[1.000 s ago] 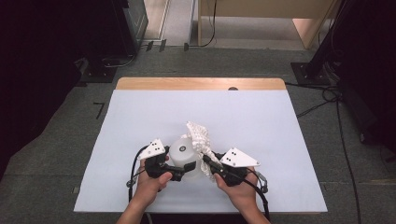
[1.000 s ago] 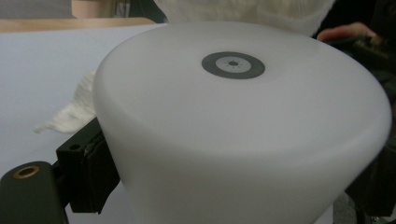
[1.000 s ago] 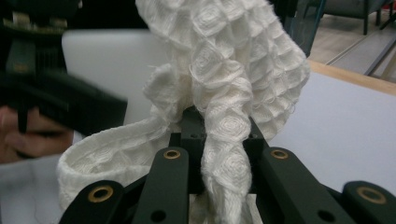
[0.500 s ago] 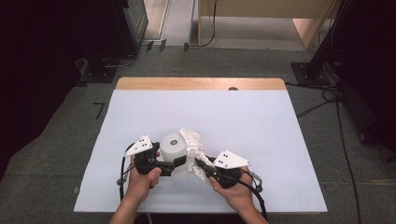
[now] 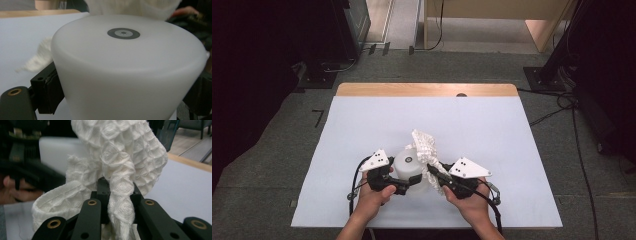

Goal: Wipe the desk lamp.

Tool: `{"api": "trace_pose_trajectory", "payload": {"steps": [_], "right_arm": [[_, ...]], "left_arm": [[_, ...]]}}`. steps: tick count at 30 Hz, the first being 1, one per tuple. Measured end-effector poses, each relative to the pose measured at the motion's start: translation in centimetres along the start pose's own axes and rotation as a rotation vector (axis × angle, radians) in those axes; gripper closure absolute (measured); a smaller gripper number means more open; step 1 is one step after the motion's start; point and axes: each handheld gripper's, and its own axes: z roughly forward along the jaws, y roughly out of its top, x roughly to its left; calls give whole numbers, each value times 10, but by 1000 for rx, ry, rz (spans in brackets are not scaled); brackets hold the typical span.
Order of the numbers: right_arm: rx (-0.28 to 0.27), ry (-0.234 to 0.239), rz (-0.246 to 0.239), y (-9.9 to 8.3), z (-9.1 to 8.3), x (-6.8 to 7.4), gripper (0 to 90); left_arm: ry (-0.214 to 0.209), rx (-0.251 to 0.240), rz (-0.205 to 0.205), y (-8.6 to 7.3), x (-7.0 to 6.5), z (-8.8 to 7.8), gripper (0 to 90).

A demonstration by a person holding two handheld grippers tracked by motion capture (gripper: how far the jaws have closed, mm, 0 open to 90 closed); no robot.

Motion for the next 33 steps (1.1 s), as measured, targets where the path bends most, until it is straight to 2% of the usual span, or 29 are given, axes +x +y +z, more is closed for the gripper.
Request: {"api": "trace_pose_trajectory", "payload": {"steps": [6,8,12,15,20,24,29,31,33], "right_arm": [[68,45,-21,-9,16,12,784],[96,59,-25,-12,20,16,783],[99,65,-35,-13,23,19,783],[81,47,-22,-10,19,15,783],[25,10,5,-3,7,4,783],[-12,-8,19,2,-1,-2,783],[-14,-21,21,2,-3,-7,783],[-19,-37,29,2,-6,-11,783],[-26,-53,39,3,-8,-15,783]], "left_arm": [[59,-126,-47,9,11,-24,82],[71,-145,-59,10,13,-30,82],[72,-113,-45,7,14,-27,83],[45,-83,-25,5,8,-18,83],[-4,-23,10,-1,-3,-1,83],[-16,2,26,-4,-7,6,83],[24,-15,29,-4,-4,5,83],[69,-28,35,-4,1,2,83],[136,-34,59,-6,6,-1,83]]}}
